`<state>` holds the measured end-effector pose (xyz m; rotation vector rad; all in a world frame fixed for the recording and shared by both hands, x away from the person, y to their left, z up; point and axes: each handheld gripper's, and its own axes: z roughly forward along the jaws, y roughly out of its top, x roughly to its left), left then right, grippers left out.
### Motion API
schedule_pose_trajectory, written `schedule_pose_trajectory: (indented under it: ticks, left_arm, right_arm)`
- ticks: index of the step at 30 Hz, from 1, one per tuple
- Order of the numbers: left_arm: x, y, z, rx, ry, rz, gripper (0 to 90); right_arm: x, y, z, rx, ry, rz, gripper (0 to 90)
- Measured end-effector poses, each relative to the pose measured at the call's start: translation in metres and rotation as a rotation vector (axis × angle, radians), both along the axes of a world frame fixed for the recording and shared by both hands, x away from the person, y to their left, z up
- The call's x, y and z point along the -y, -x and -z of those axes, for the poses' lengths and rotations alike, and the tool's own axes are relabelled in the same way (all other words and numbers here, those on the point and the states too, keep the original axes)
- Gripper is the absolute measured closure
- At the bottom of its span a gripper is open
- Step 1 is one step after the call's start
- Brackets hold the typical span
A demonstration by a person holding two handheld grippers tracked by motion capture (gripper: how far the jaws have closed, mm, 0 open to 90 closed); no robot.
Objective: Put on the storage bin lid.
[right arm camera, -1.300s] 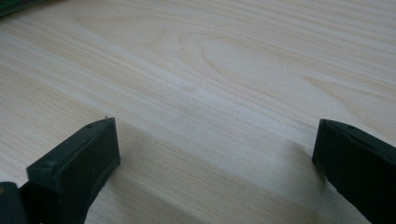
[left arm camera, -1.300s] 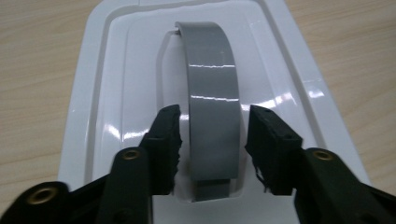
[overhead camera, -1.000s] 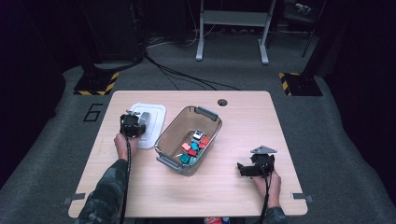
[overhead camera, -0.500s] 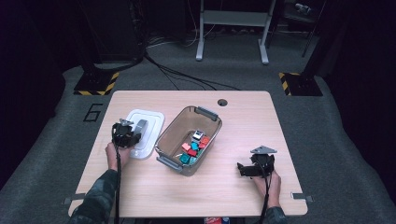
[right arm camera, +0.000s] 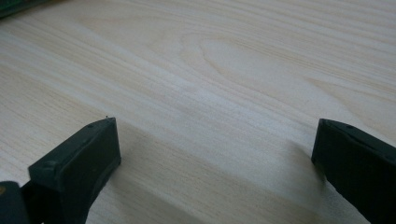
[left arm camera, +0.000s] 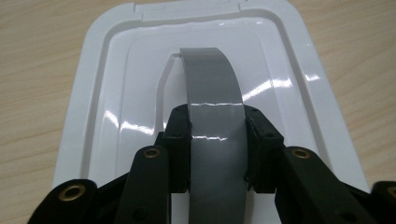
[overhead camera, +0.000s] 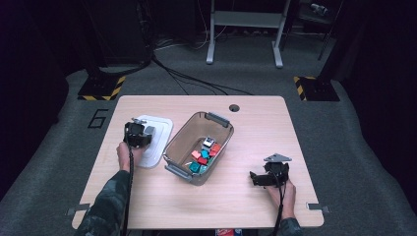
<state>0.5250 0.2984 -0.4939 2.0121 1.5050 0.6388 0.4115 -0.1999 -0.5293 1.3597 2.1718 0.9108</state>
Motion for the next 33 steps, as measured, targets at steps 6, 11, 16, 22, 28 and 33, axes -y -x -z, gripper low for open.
schedule_pose_trajectory:
  ticks: [6, 11, 16, 22, 28, 33]
  left_arm:
    - [-0.006, 0.003, -0.003, 0.007, 0.012, 0.003, 66.8]
    - [-0.012, 0.009, -0.013, 0.033, 0.037, 0.011, 66.9]
    - [-0.015, 0.017, -0.028, 0.056, 0.032, 0.041, 66.9]
    - [-0.016, 0.025, -0.041, 0.063, 0.027, 0.068, 66.9]
    - [-0.017, 0.029, -0.056, 0.069, 0.034, 0.082, 66.9]
    - [-0.019, 0.033, -0.075, 0.076, 0.048, 0.085, 66.8]
  right_arm:
    - [0.000, 0.000, 0.000, -0.001, -0.003, -0.001, 0.6]
    - [0.000, 0.000, 0.000, -0.001, -0.003, -0.001, 0.6]
    - [0.000, 0.000, 0.000, -0.002, -0.002, 0.000, 0.6]
    - [0.000, 0.000, 0.000, -0.001, -0.003, -0.001, 0.6]
    - [0.000, 0.000, 0.000, -0.001, -0.003, -0.001, 0.6]
    - [0.000, 0.000, 0.000, -0.001, -0.003, -0.001, 0.6]
